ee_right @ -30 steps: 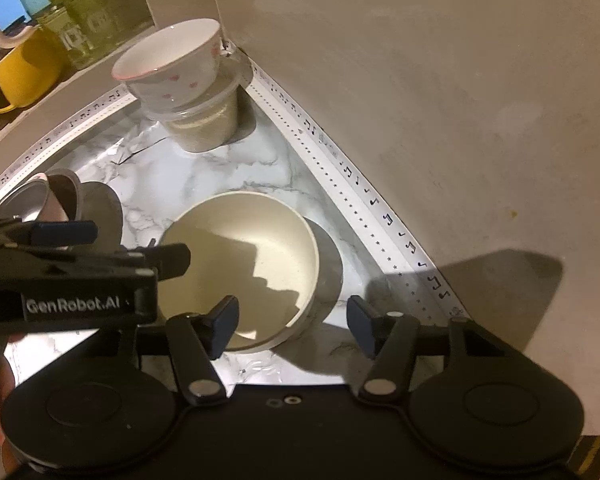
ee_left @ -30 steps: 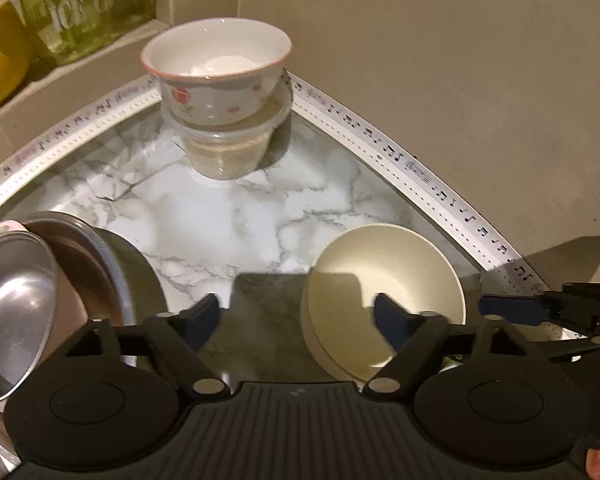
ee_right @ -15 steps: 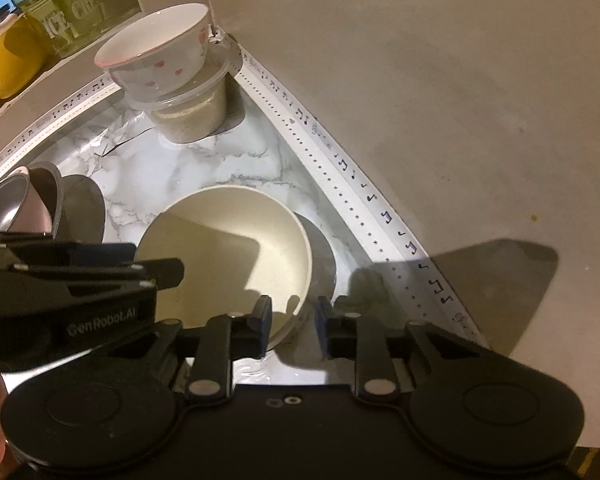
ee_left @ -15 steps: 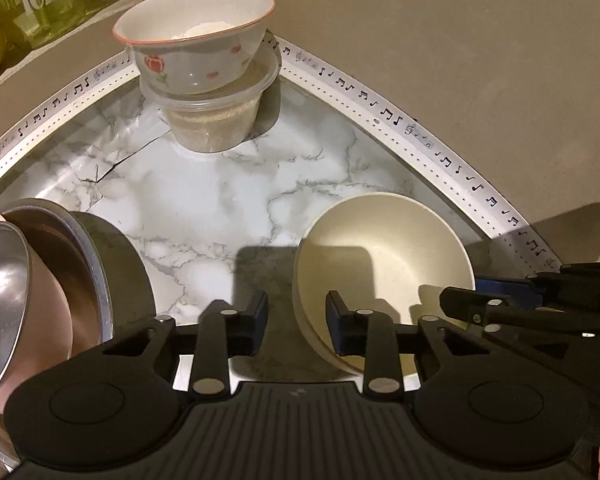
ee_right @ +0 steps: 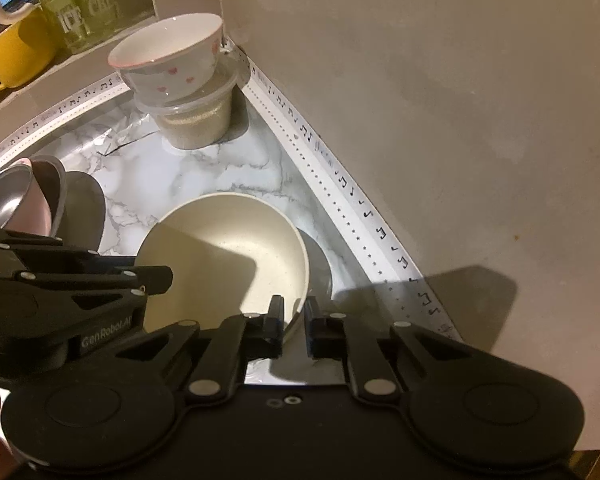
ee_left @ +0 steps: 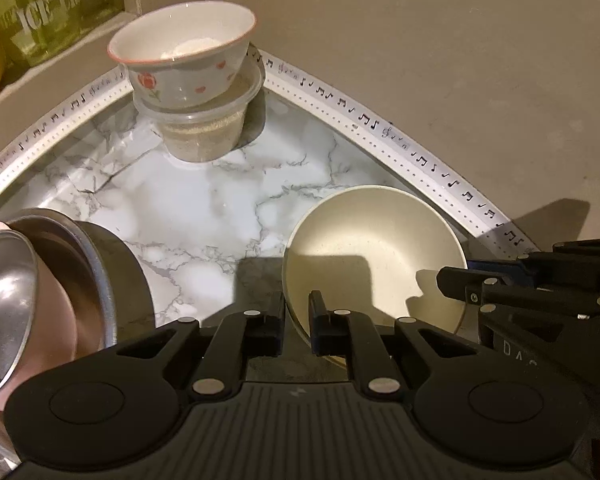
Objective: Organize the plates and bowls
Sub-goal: 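Close both grippers on the cream bowl's rim, then lift the cream bowl with both grippers and lower it into the pink pot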
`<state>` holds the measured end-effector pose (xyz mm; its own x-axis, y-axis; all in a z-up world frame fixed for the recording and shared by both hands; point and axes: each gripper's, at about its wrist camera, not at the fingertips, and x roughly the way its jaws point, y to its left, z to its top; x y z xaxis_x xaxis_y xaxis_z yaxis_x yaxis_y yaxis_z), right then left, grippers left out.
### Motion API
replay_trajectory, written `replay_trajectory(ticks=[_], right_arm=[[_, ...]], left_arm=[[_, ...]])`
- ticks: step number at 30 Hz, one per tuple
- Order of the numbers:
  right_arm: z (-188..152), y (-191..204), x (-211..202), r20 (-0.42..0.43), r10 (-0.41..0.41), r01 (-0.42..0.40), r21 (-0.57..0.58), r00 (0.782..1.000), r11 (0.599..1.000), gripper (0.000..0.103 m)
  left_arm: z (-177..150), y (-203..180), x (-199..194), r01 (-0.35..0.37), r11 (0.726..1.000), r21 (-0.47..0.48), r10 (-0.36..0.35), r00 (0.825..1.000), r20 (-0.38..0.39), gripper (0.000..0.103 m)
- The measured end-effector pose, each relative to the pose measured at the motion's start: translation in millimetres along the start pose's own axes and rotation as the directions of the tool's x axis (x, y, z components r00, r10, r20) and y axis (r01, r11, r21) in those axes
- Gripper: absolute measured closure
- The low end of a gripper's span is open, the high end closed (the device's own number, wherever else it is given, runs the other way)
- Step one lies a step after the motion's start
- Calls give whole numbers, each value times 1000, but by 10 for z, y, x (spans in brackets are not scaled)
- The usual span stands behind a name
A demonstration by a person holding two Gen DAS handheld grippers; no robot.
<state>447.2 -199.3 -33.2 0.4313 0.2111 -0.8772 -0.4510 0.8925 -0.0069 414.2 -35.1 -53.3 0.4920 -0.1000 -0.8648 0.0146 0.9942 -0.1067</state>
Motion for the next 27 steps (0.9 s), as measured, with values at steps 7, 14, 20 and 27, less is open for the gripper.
replay_trajectory(ticks=[7, 14, 20, 27], right_arm=[[50, 66, -193, 36, 20, -20, -16, 999, 1000, 93], [171, 249, -394, 79, 68, -63, -55, 995, 996, 93], [259, 519, -514, 102, 111, -100, -106, 989, 989, 93], [385, 899, -641, 124, 170, -150, -157, 978, 976, 93]], left_arm=[[39, 57, -342, -39, 999, 15, 38, 998, 46, 92], [42, 275, -664, -85, 996, 5, 84, 993, 80, 92], [13, 534, -933, -133, 991, -10, 133, 986, 101, 92], [-51, 881, -1237, -190, 980, -57, 196, 973, 123, 92]])
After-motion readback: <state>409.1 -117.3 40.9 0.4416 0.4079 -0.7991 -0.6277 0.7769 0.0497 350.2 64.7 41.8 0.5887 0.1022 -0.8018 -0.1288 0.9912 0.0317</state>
